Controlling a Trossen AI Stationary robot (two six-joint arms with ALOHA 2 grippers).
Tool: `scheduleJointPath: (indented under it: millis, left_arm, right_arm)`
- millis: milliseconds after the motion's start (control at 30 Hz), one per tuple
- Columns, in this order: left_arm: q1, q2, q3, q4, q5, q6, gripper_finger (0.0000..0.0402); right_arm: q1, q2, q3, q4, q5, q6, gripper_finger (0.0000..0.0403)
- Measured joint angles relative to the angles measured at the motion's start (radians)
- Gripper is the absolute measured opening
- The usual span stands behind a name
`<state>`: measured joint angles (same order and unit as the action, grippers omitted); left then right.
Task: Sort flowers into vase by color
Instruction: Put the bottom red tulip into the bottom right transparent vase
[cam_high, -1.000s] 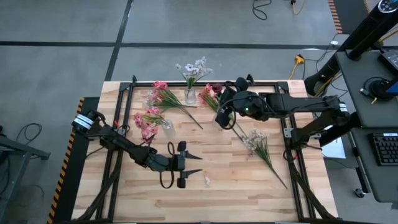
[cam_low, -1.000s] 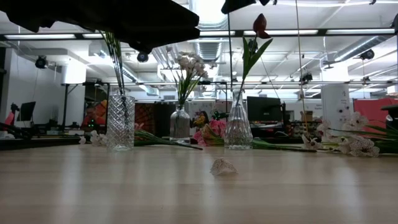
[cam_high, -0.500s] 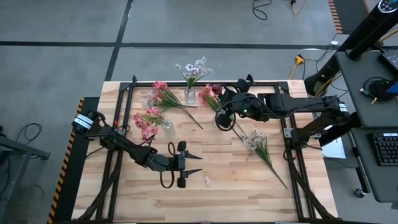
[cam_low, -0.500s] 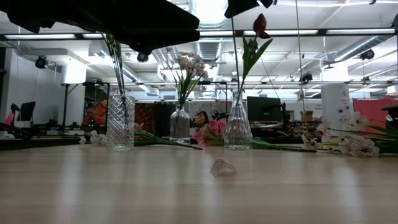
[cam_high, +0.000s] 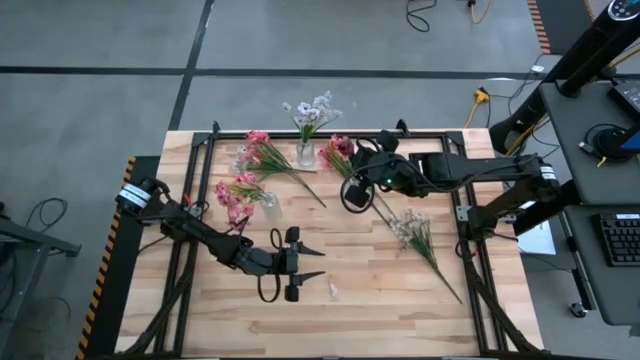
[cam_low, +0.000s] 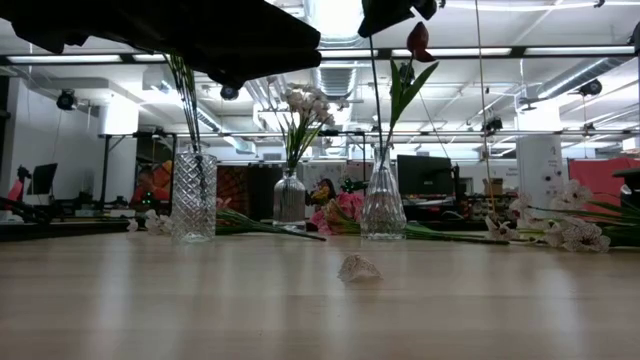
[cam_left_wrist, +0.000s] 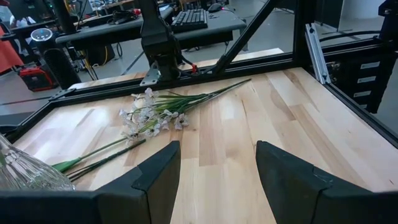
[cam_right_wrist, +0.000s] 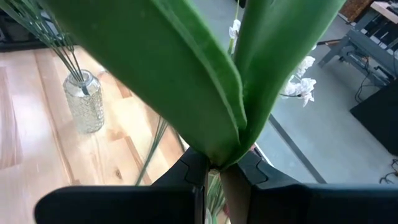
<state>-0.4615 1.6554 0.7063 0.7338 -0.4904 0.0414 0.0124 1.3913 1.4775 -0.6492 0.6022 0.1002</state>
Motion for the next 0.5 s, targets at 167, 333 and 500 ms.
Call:
scheduleJointPath:
  millis: [167,333,500]
  left_arm:
    - [0.0,0.0,0.0,0.001,0.0,-0.003,0.0192]
    - [0.0,0.0,0.0,0.001,0.0,-0.003,0.0192]
    - [0.0,0.0,0.0,0.002,0.0,-0.003,0.0192]
  right_arm:
    - [0.0,-0.001,0.0,0.0,0.0,0.006,0.0023]
    - [0.0,-0.001,-0.001,0.0,0.0,0.006,0.0024]
    - [0.0,-0.002,0.0,0.001,0.002,0.006,0.0053]
